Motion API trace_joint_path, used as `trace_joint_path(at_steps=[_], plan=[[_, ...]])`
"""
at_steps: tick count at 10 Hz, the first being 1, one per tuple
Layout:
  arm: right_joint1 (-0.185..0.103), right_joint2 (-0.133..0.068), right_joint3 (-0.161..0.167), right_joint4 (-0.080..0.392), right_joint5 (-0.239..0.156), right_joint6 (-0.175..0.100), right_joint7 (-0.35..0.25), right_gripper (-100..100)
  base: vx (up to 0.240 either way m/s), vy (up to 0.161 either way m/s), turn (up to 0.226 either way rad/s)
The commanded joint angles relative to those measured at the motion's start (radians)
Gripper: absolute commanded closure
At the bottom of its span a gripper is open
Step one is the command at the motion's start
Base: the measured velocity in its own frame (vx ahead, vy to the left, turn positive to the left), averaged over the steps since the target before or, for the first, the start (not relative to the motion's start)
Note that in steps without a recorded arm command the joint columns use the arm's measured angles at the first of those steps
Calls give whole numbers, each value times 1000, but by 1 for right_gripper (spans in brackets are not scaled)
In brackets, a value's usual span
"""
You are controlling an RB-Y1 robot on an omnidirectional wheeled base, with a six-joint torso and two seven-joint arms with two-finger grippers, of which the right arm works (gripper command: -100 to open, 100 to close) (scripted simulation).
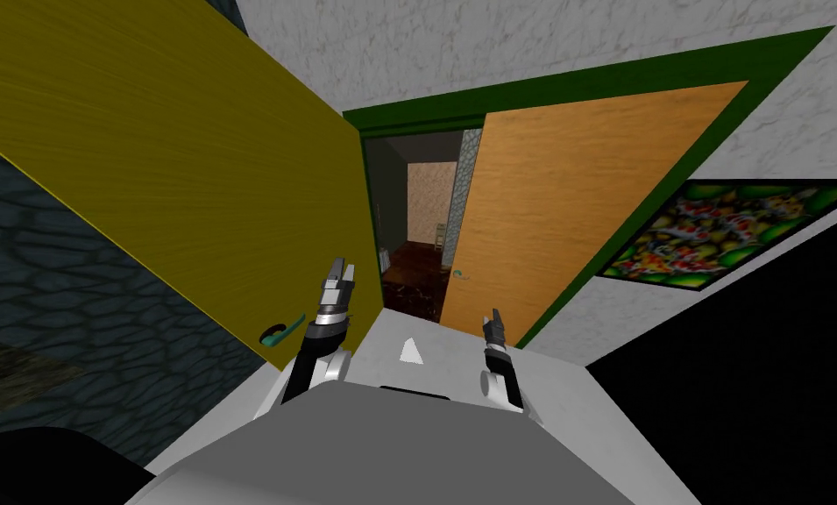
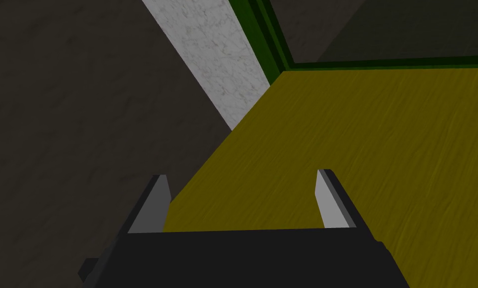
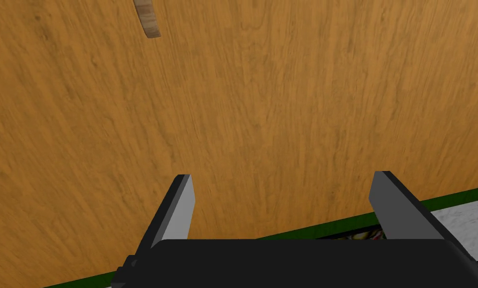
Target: Pull the door open
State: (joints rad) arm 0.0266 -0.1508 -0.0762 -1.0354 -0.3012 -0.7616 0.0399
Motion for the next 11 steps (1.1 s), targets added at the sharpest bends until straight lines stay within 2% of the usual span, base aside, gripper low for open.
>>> trace_joint_path(at_steps=[1,11], plan=[[-14,-3,-1,44,-10,-9,6,-100,113,3,146],[-121,-22,-11,297,-67,-51,37,-100,98,-22,107]])
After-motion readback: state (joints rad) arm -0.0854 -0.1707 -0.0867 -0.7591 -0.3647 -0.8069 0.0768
